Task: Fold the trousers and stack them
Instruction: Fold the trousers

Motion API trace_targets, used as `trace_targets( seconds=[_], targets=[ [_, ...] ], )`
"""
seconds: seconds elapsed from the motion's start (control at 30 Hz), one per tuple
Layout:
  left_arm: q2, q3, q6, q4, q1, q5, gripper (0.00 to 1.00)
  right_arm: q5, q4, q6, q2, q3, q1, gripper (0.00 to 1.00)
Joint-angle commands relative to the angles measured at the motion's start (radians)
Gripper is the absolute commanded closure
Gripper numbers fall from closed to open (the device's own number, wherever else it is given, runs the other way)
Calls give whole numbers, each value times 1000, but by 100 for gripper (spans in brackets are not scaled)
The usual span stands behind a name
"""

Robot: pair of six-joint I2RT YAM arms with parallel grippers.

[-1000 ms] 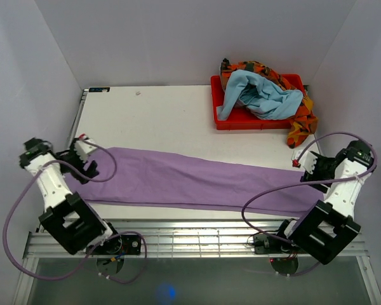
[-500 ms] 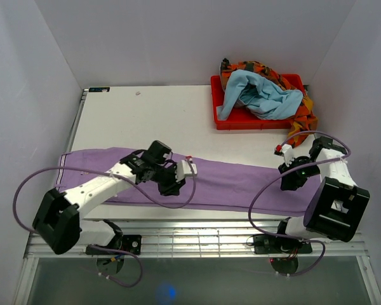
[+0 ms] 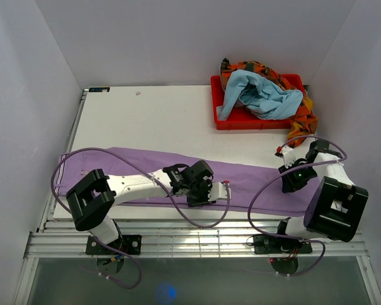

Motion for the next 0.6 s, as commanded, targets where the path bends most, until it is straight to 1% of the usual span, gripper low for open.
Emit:
trace_targets(
  seconds=[0.0, 0.23, 0.33, 0.57],
  targets=[
    [18, 20, -15, 28, -35, -60, 62, 3, 38, 37, -3, 4, 3, 70],
    [89, 37, -38, 53, -46, -121, 62, 19, 54, 36, 6, -4, 2, 70],
    [104, 38, -38, 68, -48, -149, 65, 22, 61, 28, 9, -16, 3, 70],
    [124, 49, -26, 73, -48, -163, 68, 20, 70, 22, 11, -33, 3, 71]
  ],
)
